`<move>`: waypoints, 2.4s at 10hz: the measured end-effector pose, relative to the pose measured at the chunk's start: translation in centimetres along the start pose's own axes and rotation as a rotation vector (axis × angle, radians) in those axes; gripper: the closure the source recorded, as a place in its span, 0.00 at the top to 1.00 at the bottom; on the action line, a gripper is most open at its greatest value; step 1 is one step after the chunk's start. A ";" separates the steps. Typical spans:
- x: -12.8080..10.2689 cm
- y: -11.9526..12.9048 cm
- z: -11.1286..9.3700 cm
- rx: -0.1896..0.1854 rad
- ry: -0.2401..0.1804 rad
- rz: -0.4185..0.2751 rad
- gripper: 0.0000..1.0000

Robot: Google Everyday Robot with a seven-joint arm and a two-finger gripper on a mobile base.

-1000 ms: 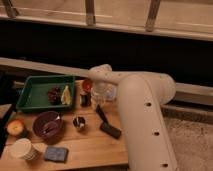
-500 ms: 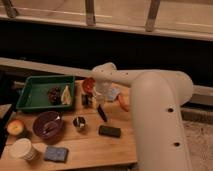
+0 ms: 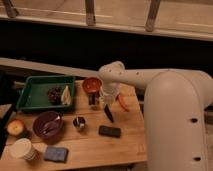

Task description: Wipe red bowl with brush

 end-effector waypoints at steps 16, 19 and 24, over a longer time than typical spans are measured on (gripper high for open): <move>-10.9 -2.4 -6.2 0.134 -0.137 0.055 0.00; -11.6 -0.8 -5.9 0.104 -0.138 -0.008 0.00; -10.7 -2.2 -6.6 0.123 -0.147 -0.001 0.00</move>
